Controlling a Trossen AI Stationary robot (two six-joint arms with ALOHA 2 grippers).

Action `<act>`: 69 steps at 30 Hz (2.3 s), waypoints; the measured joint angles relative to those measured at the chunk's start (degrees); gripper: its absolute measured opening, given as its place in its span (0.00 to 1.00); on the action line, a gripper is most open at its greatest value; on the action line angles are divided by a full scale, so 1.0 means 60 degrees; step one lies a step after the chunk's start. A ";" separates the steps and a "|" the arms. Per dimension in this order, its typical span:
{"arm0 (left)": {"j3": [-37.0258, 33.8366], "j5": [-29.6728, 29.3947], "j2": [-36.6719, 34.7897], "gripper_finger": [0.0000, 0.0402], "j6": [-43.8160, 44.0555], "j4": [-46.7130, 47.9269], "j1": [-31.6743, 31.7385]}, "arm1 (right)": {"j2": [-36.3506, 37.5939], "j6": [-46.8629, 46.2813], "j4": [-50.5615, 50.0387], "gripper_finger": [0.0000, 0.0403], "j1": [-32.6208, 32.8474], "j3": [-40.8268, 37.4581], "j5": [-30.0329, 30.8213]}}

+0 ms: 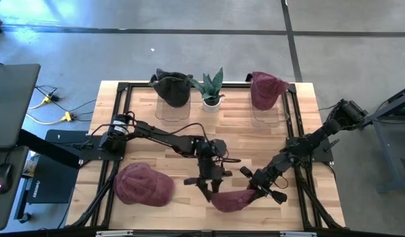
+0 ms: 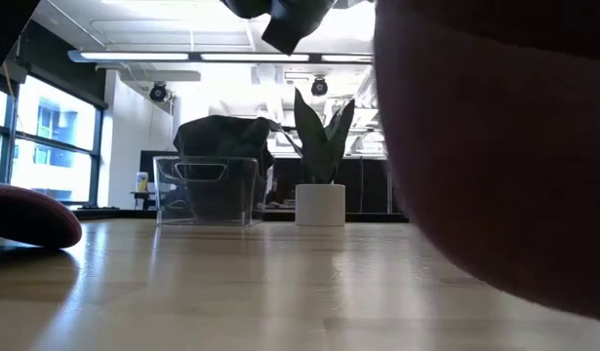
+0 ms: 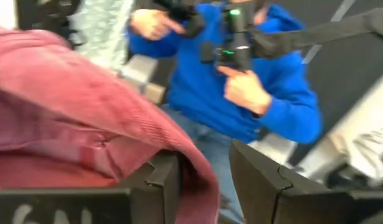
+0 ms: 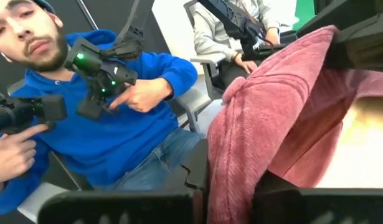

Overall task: Pick & Place hat
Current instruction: Put the top red cap into the right transparent bin

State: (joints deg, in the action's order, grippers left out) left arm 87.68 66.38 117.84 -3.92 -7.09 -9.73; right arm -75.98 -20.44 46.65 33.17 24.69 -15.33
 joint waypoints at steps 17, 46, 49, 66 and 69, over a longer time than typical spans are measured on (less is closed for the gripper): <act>0.0000 -0.0970 -0.0004 0.02 -0.0045 0.0293 0.0061 | 0.0007 -0.0794 -0.0490 0.41 -0.0477 0.0007 -0.0217; 0.0000 -0.2227 -0.0004 0.01 0.0961 -0.0392 0.0221 | -0.0040 -0.0843 -0.9329 0.47 -0.0027 0.4812 0.1481; 0.0000 -0.2185 -0.0004 0.01 0.1180 -0.0639 0.0312 | -0.0040 -0.0847 -0.9493 0.37 -0.0029 0.4807 0.1495; 0.0009 0.0644 -0.0006 0.28 0.4401 -0.0315 0.2844 | -0.0011 -0.1282 -1.3245 0.05 -0.0033 0.6308 0.1980; -0.0029 0.0574 -0.0364 0.27 0.4416 0.0237 0.3360 | -0.0011 -0.1354 -1.5292 0.05 -0.0027 0.7436 0.2702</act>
State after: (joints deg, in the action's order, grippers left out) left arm 87.50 69.83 115.66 22.57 -5.67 10.43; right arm -76.05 -28.56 -45.10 33.01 69.30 0.88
